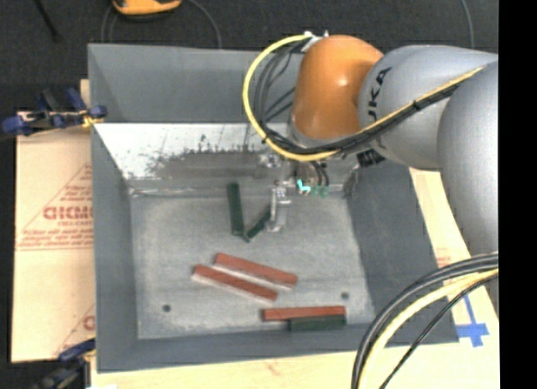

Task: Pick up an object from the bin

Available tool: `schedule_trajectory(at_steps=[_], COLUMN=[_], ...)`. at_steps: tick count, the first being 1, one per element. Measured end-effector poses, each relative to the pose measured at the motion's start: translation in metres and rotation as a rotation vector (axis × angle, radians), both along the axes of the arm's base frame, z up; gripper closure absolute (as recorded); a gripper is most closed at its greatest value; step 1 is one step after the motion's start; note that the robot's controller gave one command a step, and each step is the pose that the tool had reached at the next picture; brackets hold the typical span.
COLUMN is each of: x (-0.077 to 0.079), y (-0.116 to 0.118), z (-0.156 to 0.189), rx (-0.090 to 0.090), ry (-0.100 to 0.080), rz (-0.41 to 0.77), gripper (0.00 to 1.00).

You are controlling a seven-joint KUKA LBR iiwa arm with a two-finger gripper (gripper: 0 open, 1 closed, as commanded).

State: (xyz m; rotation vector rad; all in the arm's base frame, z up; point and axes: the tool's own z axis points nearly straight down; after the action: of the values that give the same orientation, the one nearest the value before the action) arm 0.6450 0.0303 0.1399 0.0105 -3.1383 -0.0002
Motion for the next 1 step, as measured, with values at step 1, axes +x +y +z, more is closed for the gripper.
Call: schedule_trajectory(at_steps=[1], x=[0.0019], y=[0.0001], z=[0.0052], rx=[0.000], ry=[-0.008], rz=[0.000], gripper=[0.00])
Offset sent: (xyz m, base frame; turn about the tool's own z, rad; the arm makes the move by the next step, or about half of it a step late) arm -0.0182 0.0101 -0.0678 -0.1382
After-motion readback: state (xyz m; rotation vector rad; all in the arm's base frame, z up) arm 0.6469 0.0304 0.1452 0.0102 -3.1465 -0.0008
